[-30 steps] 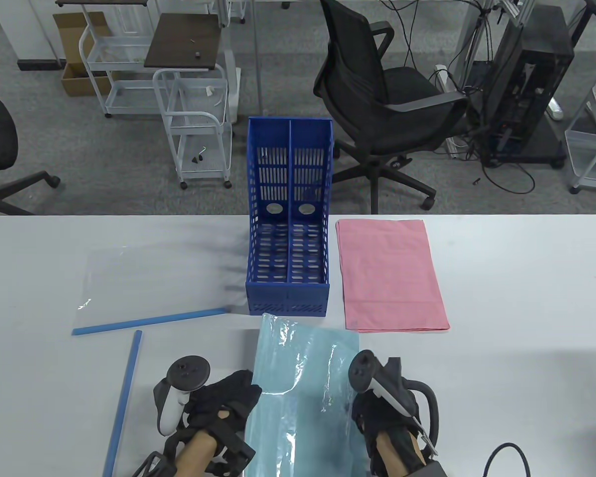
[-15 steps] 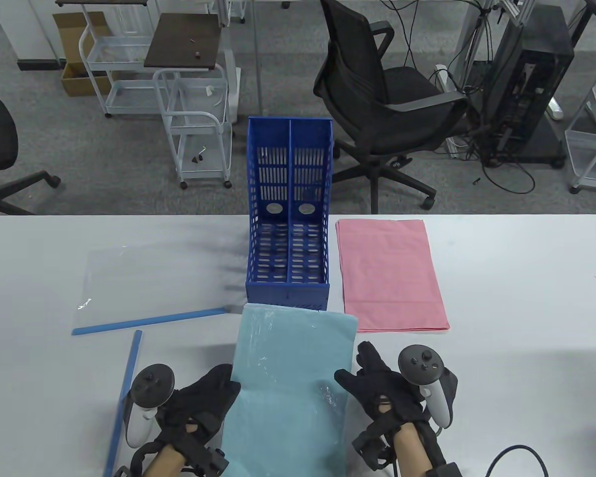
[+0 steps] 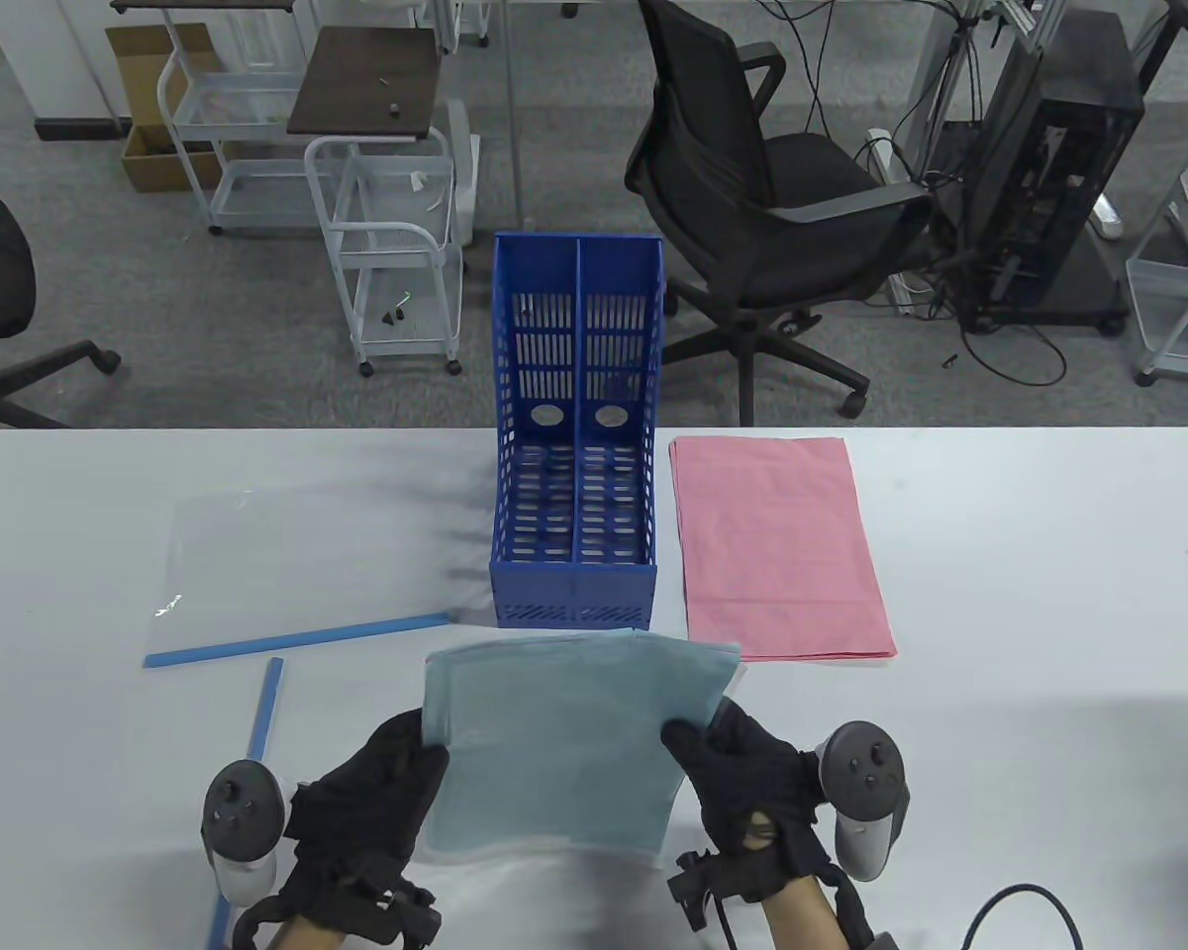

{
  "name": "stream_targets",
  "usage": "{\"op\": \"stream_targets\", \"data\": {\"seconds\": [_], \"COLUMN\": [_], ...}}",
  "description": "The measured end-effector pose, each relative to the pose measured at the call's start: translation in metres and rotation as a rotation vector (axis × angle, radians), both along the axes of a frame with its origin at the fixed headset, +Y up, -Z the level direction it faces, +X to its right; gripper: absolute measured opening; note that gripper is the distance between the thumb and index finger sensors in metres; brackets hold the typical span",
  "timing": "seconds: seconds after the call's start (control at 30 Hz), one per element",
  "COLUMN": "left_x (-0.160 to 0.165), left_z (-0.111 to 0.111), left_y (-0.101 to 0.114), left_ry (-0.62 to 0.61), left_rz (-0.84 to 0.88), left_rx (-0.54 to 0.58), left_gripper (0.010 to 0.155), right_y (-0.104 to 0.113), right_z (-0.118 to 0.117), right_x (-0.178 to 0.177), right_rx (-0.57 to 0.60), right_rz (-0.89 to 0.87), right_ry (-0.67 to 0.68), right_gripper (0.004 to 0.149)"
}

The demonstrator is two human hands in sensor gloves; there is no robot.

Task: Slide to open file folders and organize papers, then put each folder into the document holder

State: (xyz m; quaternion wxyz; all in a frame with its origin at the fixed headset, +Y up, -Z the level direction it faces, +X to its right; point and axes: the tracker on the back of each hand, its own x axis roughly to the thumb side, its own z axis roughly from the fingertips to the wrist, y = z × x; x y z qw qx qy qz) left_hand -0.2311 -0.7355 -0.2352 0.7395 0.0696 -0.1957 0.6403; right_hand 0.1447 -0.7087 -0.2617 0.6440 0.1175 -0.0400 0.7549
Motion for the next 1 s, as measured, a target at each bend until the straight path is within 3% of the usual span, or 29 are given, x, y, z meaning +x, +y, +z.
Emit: {"op": "stream_targets", "data": {"seconds": [0.3,0.4,0.5,0.6,0.73,0.8,0.87,1.0], "left_x": [-0.004,-0.005,-0.005,-0.003,-0.004,-0.004,-0.004,-0.002], "left_z": [0.005,-0.001,-0.009,-0.010,-0.005,-0.007,-0.010,-0.010], "left_y": [0.005,-0.003,-0.018,-0.019,-0.009,-0.013,-0.023,-0.021], "left_ry": [0.069,0.068,0.040,0.013,0.074,0.075,0.052,0.021], "left_rz": [0.011,-0.017,-0.106,-0.071,-0.078,-0.082,-0.144,-0.085], "left_rx": [0.085,0.008,-0.179,-0.172,-0.054,-0.094,-0.229,-0.166], "left_gripper": [0.043,0.047,0.048,0.044,0.045,0.046,0.047,0.047], "right_y": [0.012,0.003,-0.017,-0.025,-0.016,-0.020,-0.032,-0.032], "right_z": [0.011,0.005,-0.001,-0.001,0.003,0.003,0.000,0.001], "right_x": [-0.007,-0.008,-0.010,-0.015,-0.018,-0.022,-0.024,-0.025], "right_rx": [0.118,0.074,-0.036,-0.085,-0.014,-0.031,-0.087,-0.107], "right_rz": [0.010,0.017,0.007,-0.100,-0.099,-0.107,-0.088,-0.153], "right_ry": [-0.021,0.013,-0.018,-0.018,0.019,0.030,0.007,0.020], "right_gripper": [0.040,0.043,0.051,0.042,0.042,0.044,0.045,0.044]}}
